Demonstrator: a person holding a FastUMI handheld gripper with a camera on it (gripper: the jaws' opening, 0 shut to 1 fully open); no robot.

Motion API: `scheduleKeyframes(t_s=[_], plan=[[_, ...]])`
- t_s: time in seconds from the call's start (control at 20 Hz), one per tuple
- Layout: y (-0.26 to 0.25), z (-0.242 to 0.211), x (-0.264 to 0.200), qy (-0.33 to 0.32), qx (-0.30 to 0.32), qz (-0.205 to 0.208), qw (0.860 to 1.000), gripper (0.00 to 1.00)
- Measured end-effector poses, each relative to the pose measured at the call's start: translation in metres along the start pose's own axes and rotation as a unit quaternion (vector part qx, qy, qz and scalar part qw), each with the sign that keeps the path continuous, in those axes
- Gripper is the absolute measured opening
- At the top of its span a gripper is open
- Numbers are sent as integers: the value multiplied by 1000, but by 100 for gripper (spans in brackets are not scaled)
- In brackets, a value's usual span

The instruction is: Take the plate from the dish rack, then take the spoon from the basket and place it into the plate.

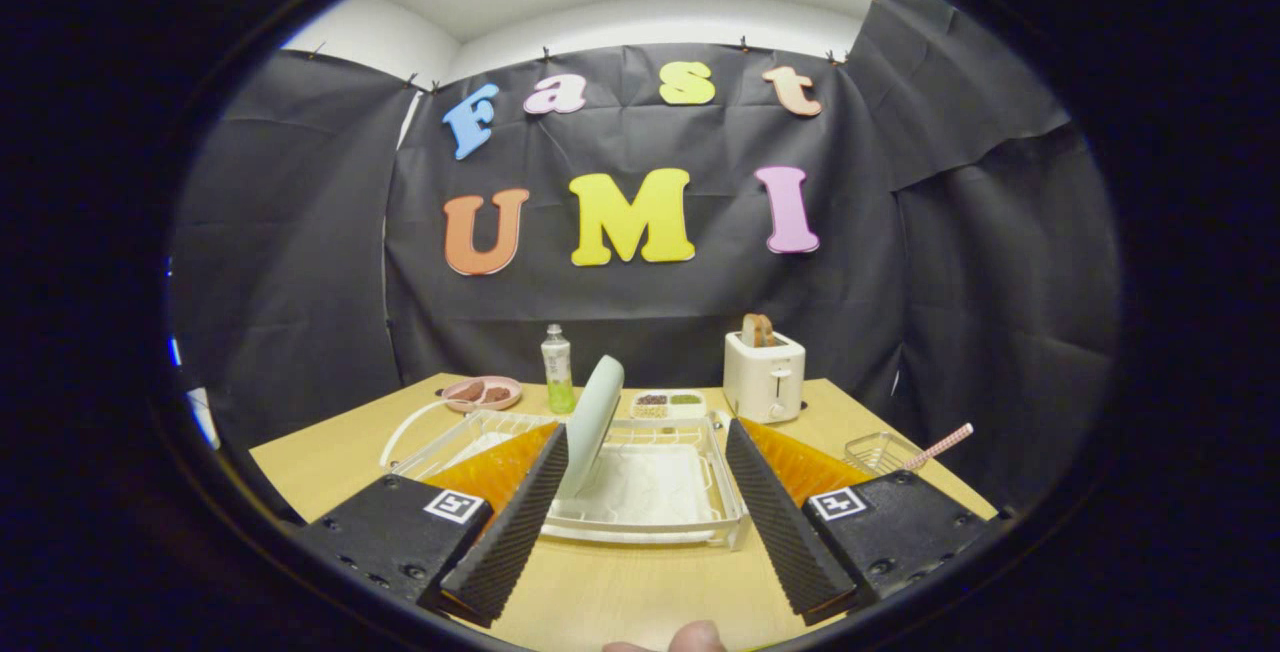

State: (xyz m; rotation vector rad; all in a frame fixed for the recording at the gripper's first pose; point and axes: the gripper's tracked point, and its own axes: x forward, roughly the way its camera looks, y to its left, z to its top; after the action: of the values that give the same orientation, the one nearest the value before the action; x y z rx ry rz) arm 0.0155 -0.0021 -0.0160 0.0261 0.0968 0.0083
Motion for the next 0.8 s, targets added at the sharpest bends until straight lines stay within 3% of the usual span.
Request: scheduleKeyframes(t_s=[0.35,0.8], plan=[[8,-8,19,67,-10,53,996,100],[2,43,72,162,20,87,983,100]])
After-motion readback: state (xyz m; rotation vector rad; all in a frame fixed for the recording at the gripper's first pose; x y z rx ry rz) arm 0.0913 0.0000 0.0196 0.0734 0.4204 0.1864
